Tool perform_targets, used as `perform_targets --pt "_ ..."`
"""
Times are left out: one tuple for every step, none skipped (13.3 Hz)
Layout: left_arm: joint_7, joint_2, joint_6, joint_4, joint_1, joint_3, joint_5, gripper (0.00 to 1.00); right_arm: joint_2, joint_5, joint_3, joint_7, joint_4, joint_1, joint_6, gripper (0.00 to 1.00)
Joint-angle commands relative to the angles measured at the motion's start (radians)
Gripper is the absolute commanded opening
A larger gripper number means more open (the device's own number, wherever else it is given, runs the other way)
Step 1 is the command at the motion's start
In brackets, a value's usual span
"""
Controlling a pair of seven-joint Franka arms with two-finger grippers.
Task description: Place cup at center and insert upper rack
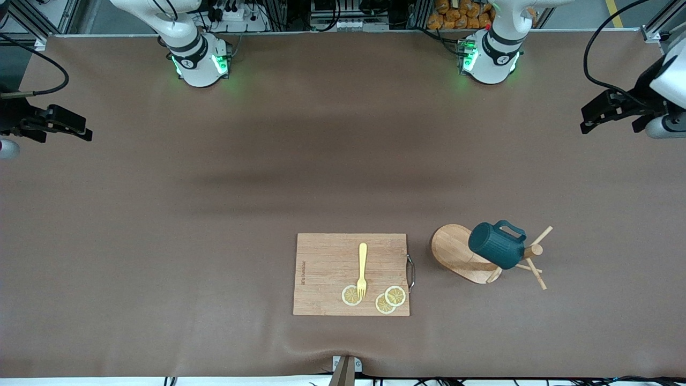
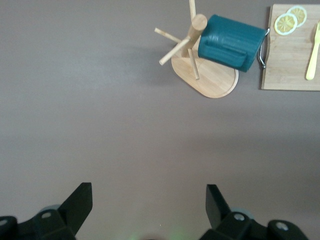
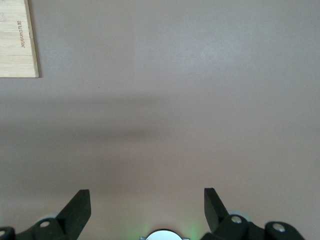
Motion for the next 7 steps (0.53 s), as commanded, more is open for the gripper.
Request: perform_targets --pt "-0.005 -0.055 0.004 -0.069 0.004 -0.003 0.027 1.00 -0.012 -0.006 0.003 -0.001 -0.001 -0.004 -0.006 1.00" --pt "-0.007 -0.056 0.005 -0.071 0.005 -0.003 0.027 1.00 -0.010 -0.006 0.003 -0.001 -0.001 -0.005 -0.006 1.00" --pt "-0.007 -0.059 0.005 -0.071 0.006 -0.003 0.027 1.00 -0.010 -0.006 0.003 -0.001 -0.001 -0.005 -0.004 1.00" --pt "-0.013 -0.063 0.007 -0.080 0.006 -0.004 0.027 1.00 -0.010 -0.006 0.003 -0.001 -0.003 -0.005 -0.004 1.00" --pt "-0.021 -0.075 0.013 -0.095 0.004 -0.004 0.029 1.00 -0.010 -0.006 0.003 -0.001 -0.003 -0.005 -0.004 1.00" --pt "-0.024 -0.083 0.014 -0.110 0.002 -0.004 0.029 1.00 -0.012 -0.006 0.003 -0.001 -0.003 -0.005 -0.004 1.00" --pt "-0.027 -0.086 0.014 -0.112 0.002 -0.006 0.053 1.00 -0.010 -0.006 0.003 -0.001 -0.003 -0.005 -0.004 1.00"
